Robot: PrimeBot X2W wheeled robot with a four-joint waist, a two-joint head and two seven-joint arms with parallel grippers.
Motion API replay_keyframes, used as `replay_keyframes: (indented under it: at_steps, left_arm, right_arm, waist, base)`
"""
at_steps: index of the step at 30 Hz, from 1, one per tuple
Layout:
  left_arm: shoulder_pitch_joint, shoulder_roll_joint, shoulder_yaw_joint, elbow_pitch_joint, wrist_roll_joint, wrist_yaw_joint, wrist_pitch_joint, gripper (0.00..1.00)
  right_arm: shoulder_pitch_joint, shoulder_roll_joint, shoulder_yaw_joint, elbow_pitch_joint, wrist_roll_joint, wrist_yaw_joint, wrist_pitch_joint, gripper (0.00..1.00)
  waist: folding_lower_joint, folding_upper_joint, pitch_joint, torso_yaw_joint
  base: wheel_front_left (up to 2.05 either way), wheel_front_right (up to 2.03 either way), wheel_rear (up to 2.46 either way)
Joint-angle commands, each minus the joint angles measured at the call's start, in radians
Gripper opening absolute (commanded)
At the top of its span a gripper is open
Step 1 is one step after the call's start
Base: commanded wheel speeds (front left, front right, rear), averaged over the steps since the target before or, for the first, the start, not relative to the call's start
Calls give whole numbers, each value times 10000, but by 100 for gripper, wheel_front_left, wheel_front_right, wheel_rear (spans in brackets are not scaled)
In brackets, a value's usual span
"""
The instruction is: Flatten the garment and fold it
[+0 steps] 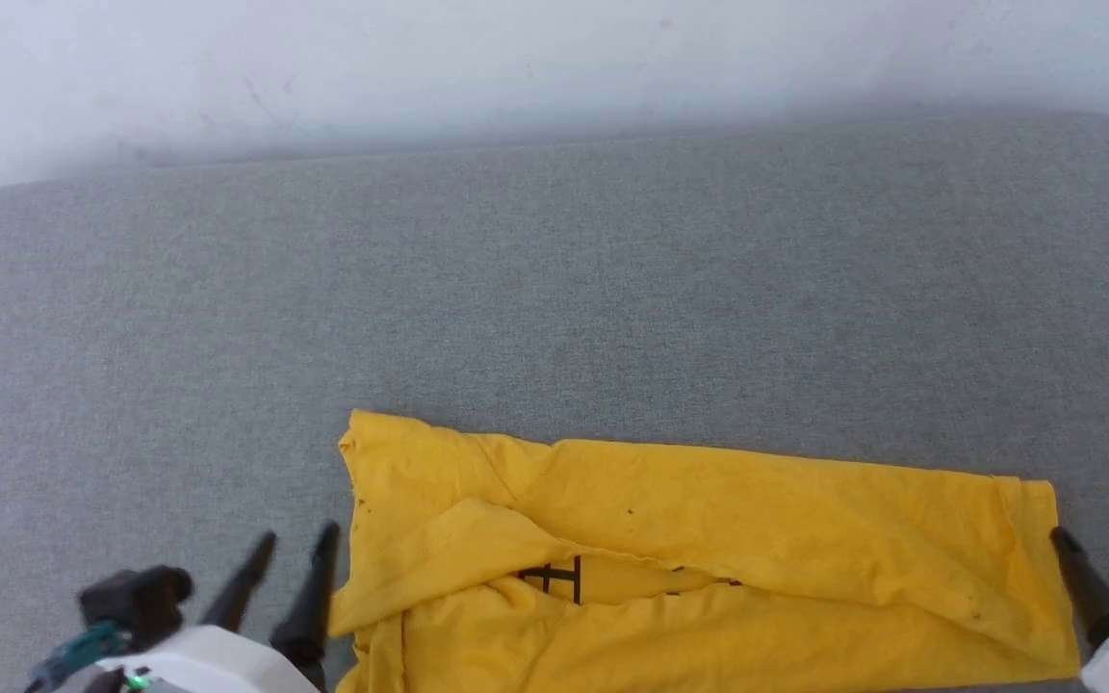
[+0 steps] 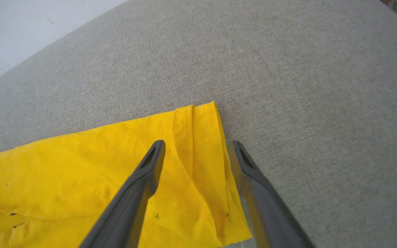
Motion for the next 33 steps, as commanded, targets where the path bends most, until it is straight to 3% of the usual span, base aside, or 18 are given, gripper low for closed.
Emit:
replay_keyframes:
  at_steps: [1,5,11,15,20,21,23,28,33]
  left_arm:
    - [-60,-63,229,-148,61,118,-338,100]
    - [-45,-199,804,-710,774,659,-1321,100]
    - [-197,-719,1417,-1493,2871,1199,-1639,100]
    - [-124,-1246,1688,-1725,4118,1107,-1646,100]
    - [68,-1797,1892,-1562,4570,690,-1648,100]
    - [85,-1878,1935,-1516,4614,598,-1648,100]
    - [106,-2029,2008,-1419,4672,410,-1649,100]
    - [94,-2326,2213,-1207,4831,28,-1649,100]
    - [155,-2474,2488,-1048,5015,-210,-1649,100]
  right_arm:
    - [-85,23,-136,-145,85,-9,43,100]
    - [-131,104,-702,-301,-83,-9,-17,100]
    - [-151,260,-780,356,-523,-9,30,100]
    - [-250,297,-504,1042,-641,-9,-85,100]
    - [-485,245,-10,1871,-605,-9,-177,100]
    - [-520,233,75,2040,-552,-9,-108,87]
    - [-597,231,173,2352,-437,-9,-20,0]
    - [-792,158,58,2738,-305,-9,-30,0]
    - [-1144,-207,-727,2750,-373,-9,-332,0]
  waist:
    - [1,-1,27,12]
    - [1,-1,202,79]
    - [1,-1,478,281]
    - [1,-1,577,378]
    - [1,-1,637,449]
    - [1,-1,640,454]
    - [1,-1,653,464]
    - [1,-1,622,473]
    - [1,-1,552,388]
  base:
    - [0,0,0]
    - [0,0,0]
    - [0,0,0]
    - [0,0,0]
    - [0,0,0]
    - [0,0,0]
    - [0,0,0]
    - [0,0,0]
    - [0,0,0]
